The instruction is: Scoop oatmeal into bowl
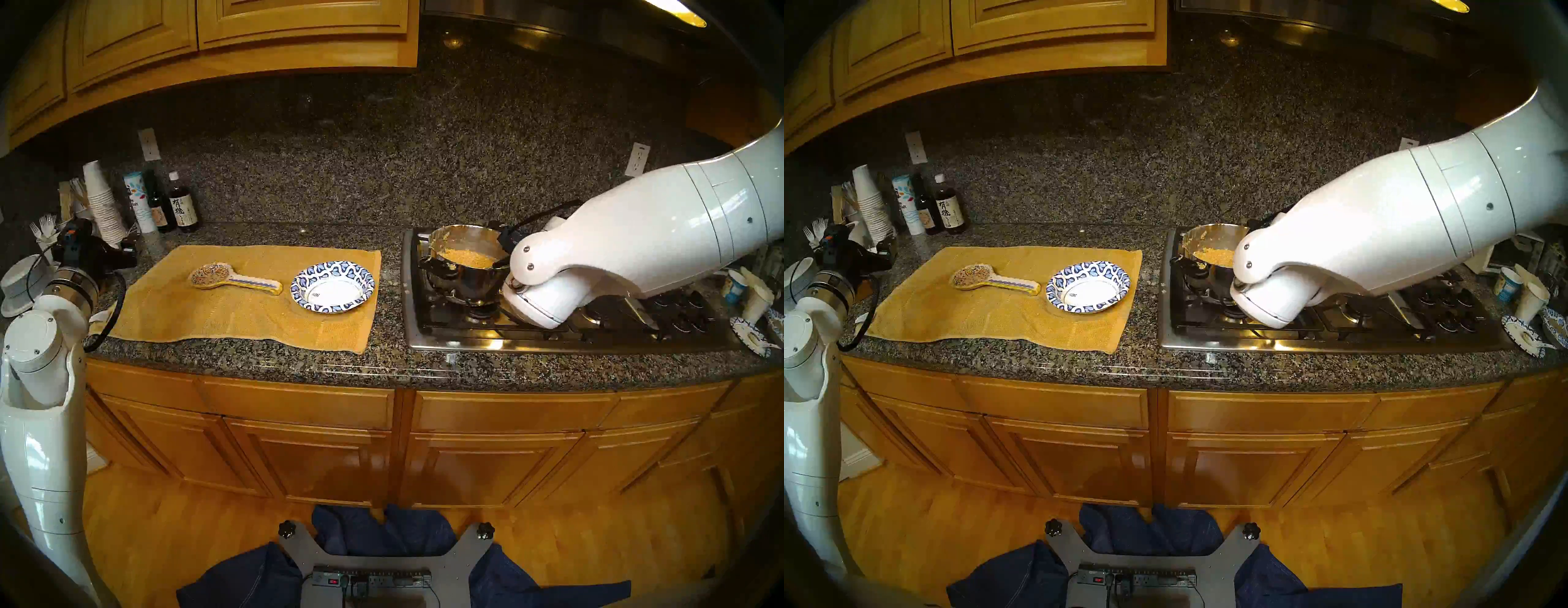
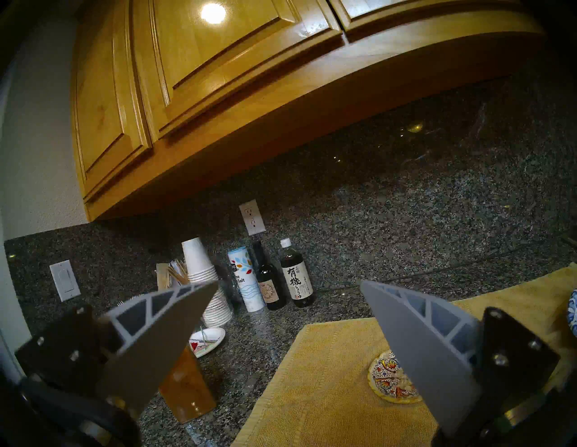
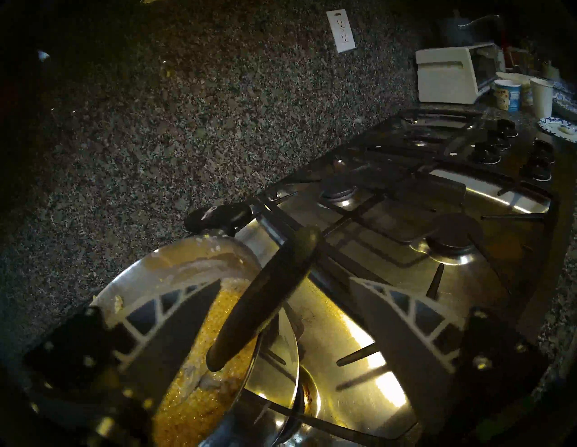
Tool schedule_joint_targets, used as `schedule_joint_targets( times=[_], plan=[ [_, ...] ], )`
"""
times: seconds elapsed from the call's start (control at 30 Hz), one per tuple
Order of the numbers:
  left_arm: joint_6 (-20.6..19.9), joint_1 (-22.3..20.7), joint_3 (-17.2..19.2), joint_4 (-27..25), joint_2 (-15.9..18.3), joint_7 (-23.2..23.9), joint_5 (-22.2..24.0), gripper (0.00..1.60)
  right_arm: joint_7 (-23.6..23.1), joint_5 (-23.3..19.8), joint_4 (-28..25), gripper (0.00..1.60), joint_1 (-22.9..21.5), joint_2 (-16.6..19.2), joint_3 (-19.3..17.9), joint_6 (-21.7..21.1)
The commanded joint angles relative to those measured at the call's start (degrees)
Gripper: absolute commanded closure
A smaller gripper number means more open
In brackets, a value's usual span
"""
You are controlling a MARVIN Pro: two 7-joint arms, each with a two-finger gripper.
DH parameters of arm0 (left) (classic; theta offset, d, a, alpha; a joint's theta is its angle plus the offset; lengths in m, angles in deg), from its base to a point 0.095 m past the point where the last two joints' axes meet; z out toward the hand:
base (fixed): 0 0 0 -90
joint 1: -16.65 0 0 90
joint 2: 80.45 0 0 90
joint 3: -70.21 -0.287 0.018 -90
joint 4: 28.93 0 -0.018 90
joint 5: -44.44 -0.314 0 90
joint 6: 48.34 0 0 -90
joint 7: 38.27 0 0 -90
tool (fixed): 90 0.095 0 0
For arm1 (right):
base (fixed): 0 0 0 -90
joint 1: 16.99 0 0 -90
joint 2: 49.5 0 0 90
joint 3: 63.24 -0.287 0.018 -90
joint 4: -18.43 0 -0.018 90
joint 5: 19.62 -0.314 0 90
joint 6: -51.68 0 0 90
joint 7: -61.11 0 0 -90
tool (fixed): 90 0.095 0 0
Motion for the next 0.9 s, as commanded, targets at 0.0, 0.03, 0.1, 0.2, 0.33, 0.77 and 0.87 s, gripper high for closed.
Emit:
schedule_joint_targets(
  times=[0.0,0.03,0.1,0.2,0.33,0.77,0.87],
  plan=[
    [0.97,-0.97,0.56,-1.62,0.88,0.02,-0.15,0.00,3.69,-0.07,0.75,1.07,0.16,0.66,-0.31,0.15],
    [0.97,-0.97,0.56,-1.62,0.88,0.02,-0.15,0.00,3.69,-0.07,0.75,1.07,0.16,0.66,-0.31,0.15],
    [0.97,-0.95,0.55,-1.62,0.91,-0.01,-0.12,0.00,3.67,-0.13,0.76,1.13,0.53,0.79,-0.22,0.15],
    [0.97,-0.93,0.55,-1.62,0.94,-0.04,-0.08,0.00,3.61,-0.17,0.80,1.17,0.81,0.96,-0.23,0.15],
    [0.96,-0.90,0.54,-1.62,0.98,-0.09,-0.02,0.00,3.50,-0.07,0.95,1.36,0.96,1.23,-0.41,0.15],
    [0.97,-0.82,0.51,-1.62,1.09,-0.21,0.07,0.00,2.57,1.55,2.51,1.60,-0.93,1.26,-2.03,0.15],
    [0.96,-0.80,0.51,-1.62,1.11,-0.23,0.09,0.00,2.16,2.03,3.09,1.60,-1.53,1.29,-2.05,0.15]
  ],
)
